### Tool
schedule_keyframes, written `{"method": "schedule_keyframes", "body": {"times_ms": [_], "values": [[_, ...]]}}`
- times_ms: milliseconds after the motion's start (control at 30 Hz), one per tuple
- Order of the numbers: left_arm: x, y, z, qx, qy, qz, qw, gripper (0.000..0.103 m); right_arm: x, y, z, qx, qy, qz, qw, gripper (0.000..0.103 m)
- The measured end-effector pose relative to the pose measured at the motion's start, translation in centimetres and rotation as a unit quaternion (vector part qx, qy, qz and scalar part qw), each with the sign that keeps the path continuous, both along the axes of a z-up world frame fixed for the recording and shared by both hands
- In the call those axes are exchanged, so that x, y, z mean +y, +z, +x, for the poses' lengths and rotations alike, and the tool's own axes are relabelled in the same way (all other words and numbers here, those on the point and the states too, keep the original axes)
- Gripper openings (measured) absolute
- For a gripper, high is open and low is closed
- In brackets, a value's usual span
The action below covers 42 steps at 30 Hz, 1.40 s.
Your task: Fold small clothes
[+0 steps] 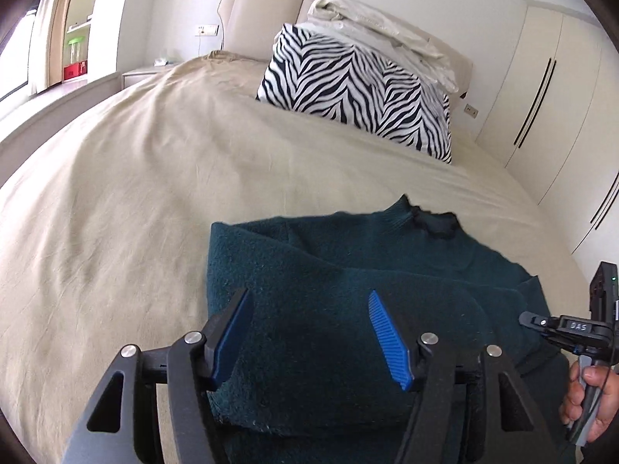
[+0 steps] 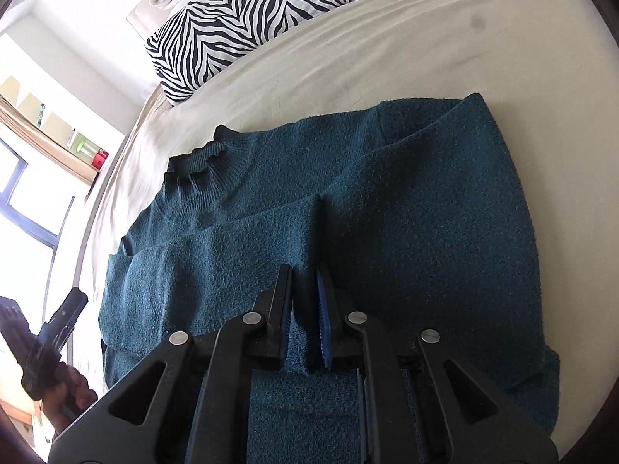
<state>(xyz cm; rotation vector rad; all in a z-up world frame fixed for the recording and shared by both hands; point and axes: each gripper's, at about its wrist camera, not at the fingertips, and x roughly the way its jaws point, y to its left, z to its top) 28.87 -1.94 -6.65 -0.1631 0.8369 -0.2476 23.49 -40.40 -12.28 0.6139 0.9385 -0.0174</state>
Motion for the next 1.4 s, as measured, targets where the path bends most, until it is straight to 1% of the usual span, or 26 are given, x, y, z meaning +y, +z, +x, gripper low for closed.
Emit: {"method": "schedule_keyframes", "body": {"times_ms": [33,67,100,133,233,333,367,433,467,500,567,600,633,700,733,800,833,900,933,1033,1067,1100,1167,1233,1300,1400], "values": [[0.3,-1.4,0.6,0.024,0.006,0.009,0.9997,0.057,-0.2,-0.1,-0.1,-0.002,-0.001,0.004,1.000,0.011],[0.8,-2.5,0.6,0.030,0.007,0.010,0.9995,0.048,-0.5,-0.2,-0.2,-0.004,-0.002,0.007,1.000,0.011],[1.3,-2.9,0.2,0.019,0.007,0.004,0.9998,0.045,-0.7,-0.3,-0.3,-0.005,-0.004,0.010,1.000,0.011],[1.7,-2.9,-0.2,0.015,0.008,-0.001,0.9999,0.045,-1.0,-0.2,-0.5,-0.006,-0.007,0.012,1.000,0.011],[1.9,-3.0,-0.6,0.015,0.007,0.009,0.9998,0.045,-1.5,1.0,-1.1,-0.008,-0.037,-0.007,0.999,0.012],[2.0,-3.3,-0.8,0.011,0.011,0.012,0.9998,0.045,-0.9,3.2,-1.0,-0.059,-0.028,0.009,0.998,0.014],[2.0,-3.2,-0.8,0.011,0.014,0.013,0.9997,0.045,-0.3,3.8,-0.7,-0.071,-0.016,0.016,0.997,0.021],[2.1,-3.3,-0.9,0.009,0.018,0.014,0.9997,0.045,1.3,3.9,0.3,-0.076,0.010,0.022,0.997,0.040],[2.2,-3.3,-1.0,0.008,0.019,0.013,0.9997,0.045,2.0,3.5,0.9,-0.073,0.020,0.026,0.997,0.062],[2.4,-3.4,-1.1,0.007,0.022,0.012,0.9997,0.044,2.7,2.7,1.6,-0.066,0.027,0.032,0.997,0.073],[2.8,-3.4,-1.4,0.007,0.025,0.004,0.9997,0.043,3.3,0.3,2.5,-0.044,0.035,0.034,0.998,0.073],[3.0,-3.4,-1.4,0.007,0.026,0.001,0.9996,0.042,3.2,-0.1,2.2,-0.068,0.038,0.032,0.996,0.073],[3.2,-3.5,-1.5,0.007,0.027,0.000,0.9996,0.042,3.1,-0.2,1.8,-0.088,0.039,0.034,0.995,0.073],[3.4,-3.5,-1.9,0.005,0.036,0.008,0.9993,0.043,2.4,-0.3,1.2,-0.094,0.033,0.056,0.993,0.072],[3.6,-3.6,-1.9,0.008,0.044,0.010,0.9989,0.047,2.0,-0.1,0.9,-0.094,0.025,0.058,0.994,0.071],[4.0,-3.7,-1.9,0.013,0.044,-0.003,0.9989,0.047,1.2,0.5,-0.1,-0.078,-0.014,0.034,0.996,0.073],[3.9,-3.7,-2.0,0.013,0.043,0.001,0.9990,0.047,0.7,0.7,-0.7,-0.079,-0.031,0.033,0.996,0.073],[3.6,-3.5,-2.3,0.013,0.039,0.015,0.9990,0.047,-0.2,0.3,-1.8,-0.089,-0.036,0.065,0.993,0.073],[3.5,-3.2,-2.6,0.012,0.036,0.018,0.9991,0.047,-0.3,-0.2,-2.2,-0.072,-0.035,0.065,0.995,0.073],[4.2,-1.9,-5.1,0.016,0.034,0.022,0.9990,0.051,0.0,-0.2,-4.1,-0.062,-0.008,0.024,0.998,0.070],[4.7,-1.4,-6.6,0.014,0.036,0.020,0.9990,0.057,-0.2,0.2,-5.2,-0.052,-0.018,0.016,0.998,0.071],[5.2,-0.8,-8.4,0.010,0.038,0.017,0.9991,0.062,-0.5,0.6,-6.7,-0.051,-0.031,0.023,0.998,0.072],[6.6,0.2,-12.0,0.007,0.037,0.006,0.9993,0.066,-1.4,1.8,-10.6,-0.064,-0.059,0.048,0.995,0.072],[7.8,0.8,-15.8,0.015,0.030,-0.007,0.9994,0.068,-1.7,2.8,-14.8,-0.079,-0.070,0.063,0.992,0.073],[8.8,0.7,-19.3,0.035,0.023,-0.021,0.9989,0.071,-1.6,3.7,-19.1,-0.086,-0.071,0.061,0.992,0.072],[9.8,0.2,-23.7,0.067,0.011,-0.044,0.9968,0.071,-1.3,4.4,-25.4,-0.078,-0.075,0.055,0.993,0.072]]}}
